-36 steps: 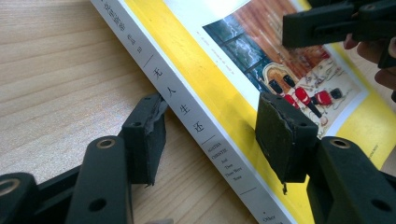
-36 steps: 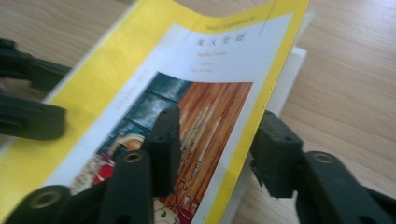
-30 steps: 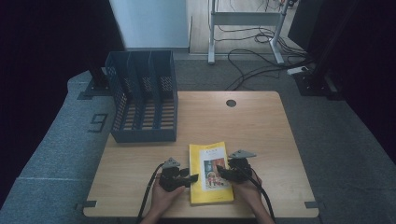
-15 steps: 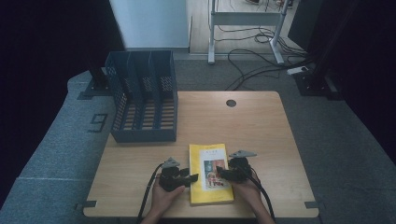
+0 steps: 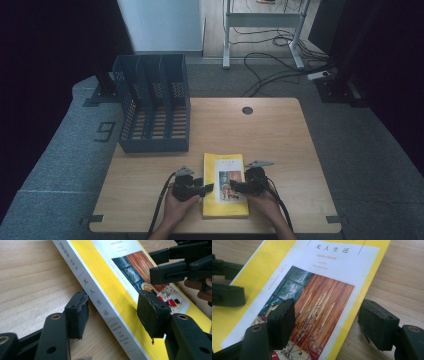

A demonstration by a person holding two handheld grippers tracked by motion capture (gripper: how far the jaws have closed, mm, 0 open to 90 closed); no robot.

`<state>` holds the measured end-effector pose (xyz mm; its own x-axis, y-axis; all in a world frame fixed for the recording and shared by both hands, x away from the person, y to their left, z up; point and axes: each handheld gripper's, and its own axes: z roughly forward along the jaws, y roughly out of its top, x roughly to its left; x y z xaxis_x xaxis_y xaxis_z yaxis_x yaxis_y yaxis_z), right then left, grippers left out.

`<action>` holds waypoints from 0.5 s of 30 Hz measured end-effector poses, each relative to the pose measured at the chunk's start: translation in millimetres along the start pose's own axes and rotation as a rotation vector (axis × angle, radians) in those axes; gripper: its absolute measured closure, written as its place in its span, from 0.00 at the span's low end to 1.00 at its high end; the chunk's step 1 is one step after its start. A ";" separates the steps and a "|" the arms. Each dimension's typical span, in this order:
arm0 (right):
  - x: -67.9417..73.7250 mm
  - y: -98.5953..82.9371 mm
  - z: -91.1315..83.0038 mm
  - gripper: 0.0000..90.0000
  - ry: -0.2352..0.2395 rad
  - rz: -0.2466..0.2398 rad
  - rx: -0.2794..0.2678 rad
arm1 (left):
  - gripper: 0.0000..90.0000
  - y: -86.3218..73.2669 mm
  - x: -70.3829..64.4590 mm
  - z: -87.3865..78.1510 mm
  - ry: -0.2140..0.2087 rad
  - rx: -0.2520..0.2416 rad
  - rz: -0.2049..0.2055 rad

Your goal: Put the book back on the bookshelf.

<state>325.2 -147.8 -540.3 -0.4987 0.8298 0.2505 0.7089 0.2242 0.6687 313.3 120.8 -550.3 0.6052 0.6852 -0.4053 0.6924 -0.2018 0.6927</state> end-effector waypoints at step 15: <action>12.5 -2.5 2.1 0.32 0.042 -0.116 -0.015 | 0.52 9.1 10.4 1.4 -0.035 -0.015 -0.026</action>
<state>318.3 -136.9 -540.3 -0.5976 0.7766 0.1992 0.6375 0.3095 0.7056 326.4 125.1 -549.0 0.6002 0.6654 -0.4438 0.7025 -0.1733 0.6903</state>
